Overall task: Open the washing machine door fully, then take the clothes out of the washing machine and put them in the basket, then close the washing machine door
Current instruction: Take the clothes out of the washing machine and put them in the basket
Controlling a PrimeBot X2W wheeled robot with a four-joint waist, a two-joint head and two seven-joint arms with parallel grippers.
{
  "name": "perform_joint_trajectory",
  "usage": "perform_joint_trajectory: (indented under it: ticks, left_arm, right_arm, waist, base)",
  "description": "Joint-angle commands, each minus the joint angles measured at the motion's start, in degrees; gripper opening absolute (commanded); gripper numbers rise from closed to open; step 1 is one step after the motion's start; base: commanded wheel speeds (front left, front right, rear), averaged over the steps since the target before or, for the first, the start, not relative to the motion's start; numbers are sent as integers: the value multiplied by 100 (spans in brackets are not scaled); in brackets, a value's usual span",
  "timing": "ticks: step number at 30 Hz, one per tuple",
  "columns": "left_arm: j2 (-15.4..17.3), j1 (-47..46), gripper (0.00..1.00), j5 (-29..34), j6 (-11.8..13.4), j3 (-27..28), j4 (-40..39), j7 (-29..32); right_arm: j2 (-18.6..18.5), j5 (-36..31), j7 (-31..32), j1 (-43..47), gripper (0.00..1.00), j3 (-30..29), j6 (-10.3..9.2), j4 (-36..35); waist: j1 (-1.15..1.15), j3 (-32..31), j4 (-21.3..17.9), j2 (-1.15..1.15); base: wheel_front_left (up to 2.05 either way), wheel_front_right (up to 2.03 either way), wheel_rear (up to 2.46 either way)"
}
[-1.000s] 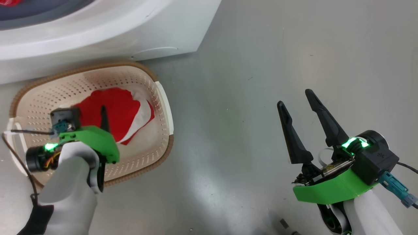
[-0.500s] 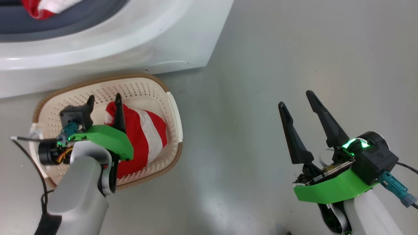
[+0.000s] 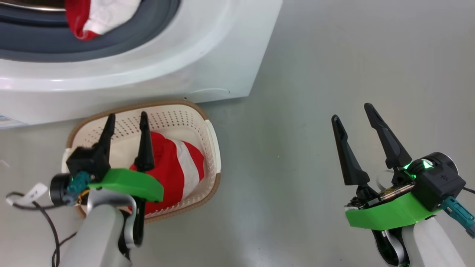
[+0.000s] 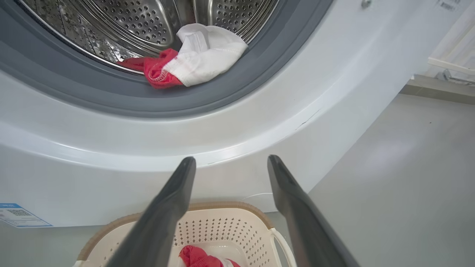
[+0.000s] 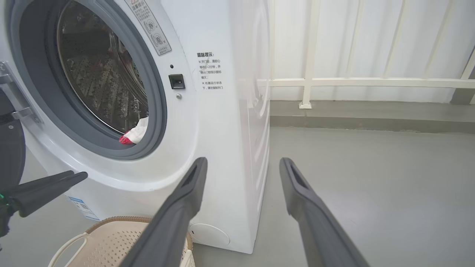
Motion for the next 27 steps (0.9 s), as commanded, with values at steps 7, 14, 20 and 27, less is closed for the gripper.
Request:
perform_joint_trajectory:
  ticks: [7, 14, 20, 27]
  left_arm:
    - [266, 572, 100, 201, 244, 193, -1108, -51]
    - [391, 1087, 100, 216, 345, 146, -1854, 72]
    - [465, 1532, 100, 197, 451, 146, -2321, 138]
    - [520, 1836, 100, 230, 615, 203, -2689, 137]
  right_arm:
    - [-6, -157, -11, 272, 100, -26, 29, -102]
    - [-6, -232, 2, 412, 100, -91, 29, -75]
    - [-6, -250, 12, 576, 100, -166, 29, -93]
    - [-6, -254, 20, 768, 100, -209, 29, -143]
  waist:
    - [0, -479, 215, 0]
    - [0, -859, 305, 0]
    - [0, -1134, 330, 0]
    - [0, -1321, 360, 0]
  base:
    - [0, 0, 0]
    - [0, 0, 0]
    - [0, 0, 0]
    - [0, 0, 0]
